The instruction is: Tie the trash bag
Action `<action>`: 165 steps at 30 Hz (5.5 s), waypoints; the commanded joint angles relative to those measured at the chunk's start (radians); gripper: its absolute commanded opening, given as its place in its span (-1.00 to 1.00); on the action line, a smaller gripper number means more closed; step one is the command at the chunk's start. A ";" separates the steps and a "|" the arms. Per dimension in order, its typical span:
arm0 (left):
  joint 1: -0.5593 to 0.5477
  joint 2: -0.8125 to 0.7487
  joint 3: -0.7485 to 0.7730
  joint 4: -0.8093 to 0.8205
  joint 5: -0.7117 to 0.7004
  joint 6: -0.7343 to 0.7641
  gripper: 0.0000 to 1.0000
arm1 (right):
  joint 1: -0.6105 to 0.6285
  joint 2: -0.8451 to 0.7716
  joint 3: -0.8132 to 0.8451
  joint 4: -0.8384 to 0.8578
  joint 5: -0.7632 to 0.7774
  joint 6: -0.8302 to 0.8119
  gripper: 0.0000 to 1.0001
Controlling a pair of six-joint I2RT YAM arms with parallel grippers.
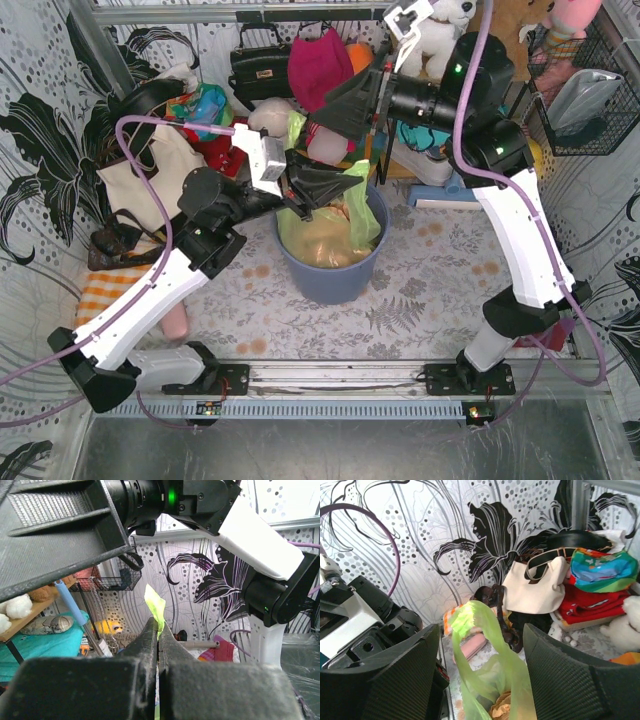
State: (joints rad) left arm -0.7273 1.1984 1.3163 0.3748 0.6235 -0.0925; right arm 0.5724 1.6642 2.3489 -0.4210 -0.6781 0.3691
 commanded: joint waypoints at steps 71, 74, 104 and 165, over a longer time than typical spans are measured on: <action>0.002 -0.129 -0.137 0.081 -0.346 0.114 -1.00 | 0.101 -0.504 -0.814 0.314 0.448 0.281 -1.00; 0.002 -0.129 -0.137 0.076 -0.357 0.116 -1.00 | 0.101 -0.535 -0.891 0.414 0.371 0.307 -1.00; 0.016 -0.120 -0.153 0.056 -0.395 0.113 -1.00 | 0.314 -0.611 -1.071 0.450 0.472 0.281 -1.00; 0.023 -0.134 -0.114 -0.062 -0.312 0.119 -1.00 | 0.710 -0.273 -1.389 1.638 1.761 -0.463 -1.00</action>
State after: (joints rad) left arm -0.7105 1.0885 1.1717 0.3084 0.2859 0.0132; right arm 1.2789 1.3796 0.9695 0.9550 1.0191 0.0689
